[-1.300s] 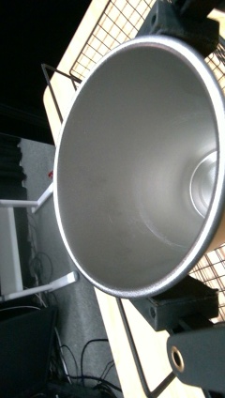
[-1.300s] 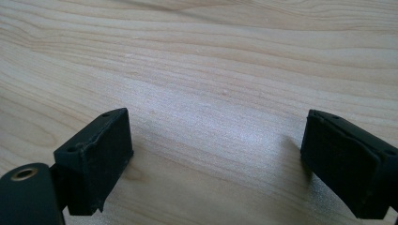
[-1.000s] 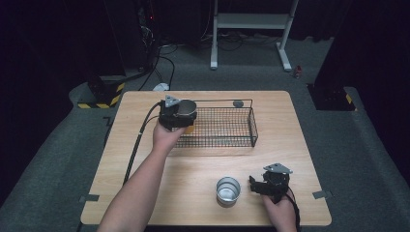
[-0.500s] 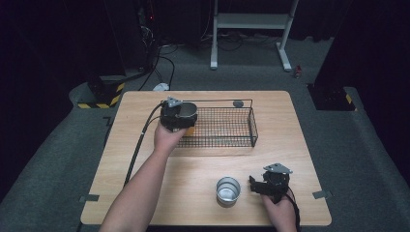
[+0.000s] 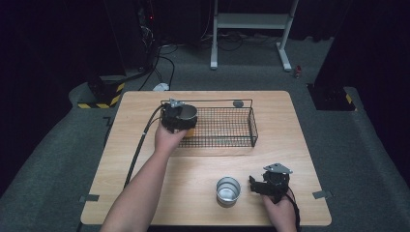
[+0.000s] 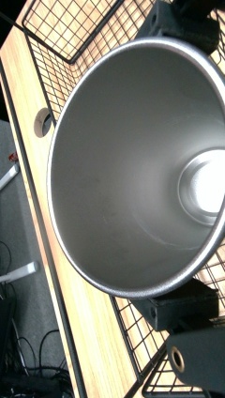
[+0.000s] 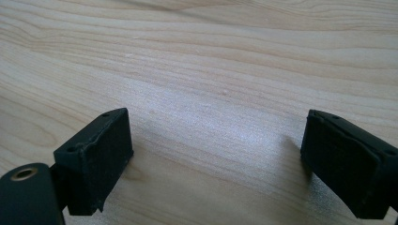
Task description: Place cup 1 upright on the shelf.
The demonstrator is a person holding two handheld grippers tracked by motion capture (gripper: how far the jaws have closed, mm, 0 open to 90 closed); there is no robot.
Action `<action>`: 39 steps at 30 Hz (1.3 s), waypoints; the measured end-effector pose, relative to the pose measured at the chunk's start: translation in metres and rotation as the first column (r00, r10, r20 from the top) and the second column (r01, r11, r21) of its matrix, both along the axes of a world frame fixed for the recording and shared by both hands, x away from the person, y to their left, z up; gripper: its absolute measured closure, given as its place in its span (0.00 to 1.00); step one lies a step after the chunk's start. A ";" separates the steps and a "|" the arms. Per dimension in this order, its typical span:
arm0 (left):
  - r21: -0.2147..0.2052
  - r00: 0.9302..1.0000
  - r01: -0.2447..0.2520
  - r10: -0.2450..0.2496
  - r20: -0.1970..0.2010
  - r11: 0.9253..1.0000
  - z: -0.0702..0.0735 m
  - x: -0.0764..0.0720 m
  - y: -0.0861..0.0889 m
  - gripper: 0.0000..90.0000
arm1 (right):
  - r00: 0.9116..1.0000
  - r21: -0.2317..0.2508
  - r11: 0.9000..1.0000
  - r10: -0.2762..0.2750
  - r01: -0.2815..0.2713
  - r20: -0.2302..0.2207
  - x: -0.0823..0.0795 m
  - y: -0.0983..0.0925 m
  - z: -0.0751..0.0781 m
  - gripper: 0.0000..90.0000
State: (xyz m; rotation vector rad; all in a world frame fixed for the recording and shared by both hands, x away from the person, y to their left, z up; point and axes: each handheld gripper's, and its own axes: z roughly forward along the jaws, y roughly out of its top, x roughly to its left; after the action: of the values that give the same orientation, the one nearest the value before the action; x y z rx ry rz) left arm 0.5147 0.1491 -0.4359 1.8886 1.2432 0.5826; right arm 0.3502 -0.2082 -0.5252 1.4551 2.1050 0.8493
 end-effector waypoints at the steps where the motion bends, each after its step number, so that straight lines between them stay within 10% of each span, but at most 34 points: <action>1: 0.000 1.000 0.000 0.000 -0.002 1.000 0.000 0.000 0.000 0.15 | 1.000 0.000 1.000 0.000 0.000 0.000 0.000 0.000 0.000 0.10; 39: 0.055 0.996 -0.025 0.030 -0.079 0.998 -0.009 0.008 -0.006 0.15 | 1.000 0.000 1.000 0.000 0.000 0.000 0.000 0.000 0.000 0.10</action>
State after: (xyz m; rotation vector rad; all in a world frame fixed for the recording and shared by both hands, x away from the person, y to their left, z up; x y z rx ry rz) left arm 0.5230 0.1429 -0.4449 1.9590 1.3187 0.5646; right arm 0.3502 -0.2082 -0.5252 1.4546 2.1049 0.8494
